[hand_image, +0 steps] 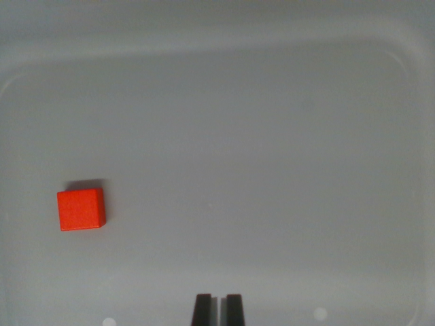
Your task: Reach red block
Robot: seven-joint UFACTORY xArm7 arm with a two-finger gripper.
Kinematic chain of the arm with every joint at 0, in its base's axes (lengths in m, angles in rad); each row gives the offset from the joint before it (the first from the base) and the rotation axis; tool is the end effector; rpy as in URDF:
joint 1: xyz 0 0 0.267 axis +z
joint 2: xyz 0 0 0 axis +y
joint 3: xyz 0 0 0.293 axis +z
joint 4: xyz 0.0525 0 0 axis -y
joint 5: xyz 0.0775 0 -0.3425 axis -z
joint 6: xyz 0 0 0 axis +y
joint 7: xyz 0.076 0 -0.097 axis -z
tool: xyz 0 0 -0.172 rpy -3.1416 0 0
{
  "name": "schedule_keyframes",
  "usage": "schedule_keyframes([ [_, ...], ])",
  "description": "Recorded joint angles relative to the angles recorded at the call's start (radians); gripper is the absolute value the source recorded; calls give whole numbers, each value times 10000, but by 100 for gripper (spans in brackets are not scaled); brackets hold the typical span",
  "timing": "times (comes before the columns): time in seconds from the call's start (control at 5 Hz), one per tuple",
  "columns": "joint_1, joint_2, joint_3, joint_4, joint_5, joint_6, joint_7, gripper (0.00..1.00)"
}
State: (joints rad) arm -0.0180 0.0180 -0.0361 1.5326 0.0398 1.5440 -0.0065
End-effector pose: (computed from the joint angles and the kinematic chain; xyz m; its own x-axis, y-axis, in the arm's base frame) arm 0.4720 -0.0149 0.3462 0.9984 -0.0486 -0.0291 -0.0498 -0.9980 -0.0393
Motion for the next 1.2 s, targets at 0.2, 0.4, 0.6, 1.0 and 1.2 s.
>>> schedule_keyframes([
  [0.2, 0, 0, 0, 0, 0, 0, 0, 0],
  [0.4, 37, 73, 30, -82, -2, -146, -3, 0],
  [0.6, 37, 73, 30, -82, -2, -146, -3, 0],
  [1.0, 85, 171, 69, -192, -4, -342, -7, 0],
  [1.2, 151, 301, 122, -338, -7, -603, -13, 0],
])
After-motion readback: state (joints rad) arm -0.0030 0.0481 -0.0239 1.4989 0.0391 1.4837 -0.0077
